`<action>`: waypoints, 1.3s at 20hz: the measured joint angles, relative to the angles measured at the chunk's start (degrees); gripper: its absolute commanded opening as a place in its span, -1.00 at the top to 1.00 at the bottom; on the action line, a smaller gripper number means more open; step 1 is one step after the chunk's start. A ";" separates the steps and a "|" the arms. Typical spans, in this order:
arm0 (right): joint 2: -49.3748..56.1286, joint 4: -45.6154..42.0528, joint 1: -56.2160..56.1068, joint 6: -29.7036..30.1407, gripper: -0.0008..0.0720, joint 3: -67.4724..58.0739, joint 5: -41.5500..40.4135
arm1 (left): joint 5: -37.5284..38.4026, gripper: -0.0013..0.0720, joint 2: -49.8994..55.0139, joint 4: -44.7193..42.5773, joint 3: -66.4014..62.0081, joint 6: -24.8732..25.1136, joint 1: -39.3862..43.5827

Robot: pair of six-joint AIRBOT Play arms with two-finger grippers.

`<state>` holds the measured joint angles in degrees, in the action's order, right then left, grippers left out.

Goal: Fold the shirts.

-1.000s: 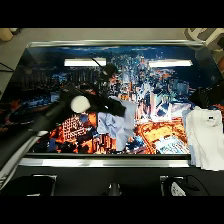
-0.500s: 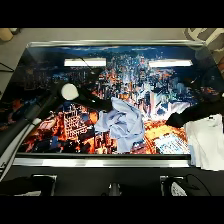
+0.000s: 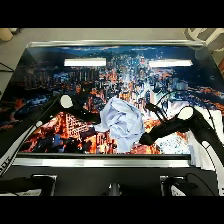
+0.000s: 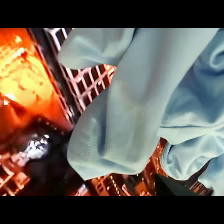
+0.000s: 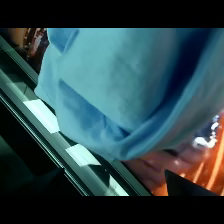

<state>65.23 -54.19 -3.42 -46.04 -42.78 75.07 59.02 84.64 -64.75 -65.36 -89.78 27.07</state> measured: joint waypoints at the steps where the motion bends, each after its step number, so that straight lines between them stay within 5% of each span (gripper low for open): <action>1: 0.39 1.31 -0.44 0.61 -0.99 0.59 -1.25 | -1.51 -0.72 1.01 1.16 0.72 0.31 0.74; 2: 0.92 2.12 -0.66 1.07 -0.97 1.03 -2.62 | -3.26 -0.45 1.81 2.10 1.16 0.50 1.36; 3: 1.57 3.21 -0.92 1.40 -0.83 1.36 -3.96 | -4.87 0.15 2.67 3.04 1.53 0.66 1.90; 4: 2.32 4.44 -1.18 1.60 -0.46 1.57 -4.96 | -6.38 0.86 3.39 3.52 1.81 0.70 2.23; 6: 4.00 6.34 -1.33 1.84 0.90 1.88 -6.80 | -8.57 0.89 4.17 4.50 2.01 0.87 2.58; 11: 2.86 5.53 -1.38 4.04 0.92 -1.95 -6.64 | -9.68 0.89 0.28 1.92 -2.25 1.11 0.20; 18: -12.76 -16.20 -1.31 -1.44 0.92 -36.22 -6.88 | -8.35 0.89 -23.39 -13.46 -21.00 1.11 -6.64; 26: -25.14 -24.37 -1.33 -6.40 0.92 -52.17 -6.19 | -6.67 0.89 -44.98 -24.22 -28.63 -6.21 -8.90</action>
<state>40.10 -78.56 -4.75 -52.45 -94.96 68.88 52.36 39.66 -88.97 -94.00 -95.98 18.17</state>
